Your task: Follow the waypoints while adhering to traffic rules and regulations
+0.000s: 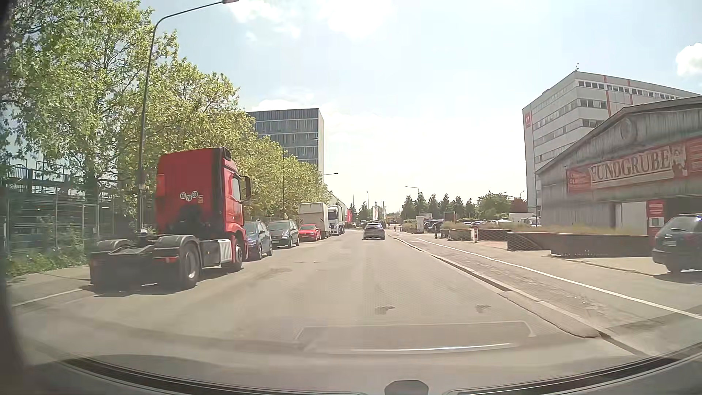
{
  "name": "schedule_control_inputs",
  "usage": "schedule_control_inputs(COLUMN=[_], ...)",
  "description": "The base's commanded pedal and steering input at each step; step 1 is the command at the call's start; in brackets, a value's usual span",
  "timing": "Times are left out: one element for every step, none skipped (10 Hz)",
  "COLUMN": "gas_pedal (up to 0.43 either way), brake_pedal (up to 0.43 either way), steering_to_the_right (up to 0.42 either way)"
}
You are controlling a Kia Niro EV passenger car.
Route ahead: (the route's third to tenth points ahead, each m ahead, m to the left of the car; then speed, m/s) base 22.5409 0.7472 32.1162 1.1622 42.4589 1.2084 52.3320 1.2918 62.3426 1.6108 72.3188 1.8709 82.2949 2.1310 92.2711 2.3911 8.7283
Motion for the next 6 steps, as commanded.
schedule_control_inputs(gas_pedal=[0.059, 0.059, 0.059, 0.059, 0.059, 0.067], brake_pedal=[0.030, 0.030, 0.030, 0.030, 0.030, 0.030], steering_to_the_right=[0.002, 0.002, 0.002, 0.002, 0.001, -0.001])
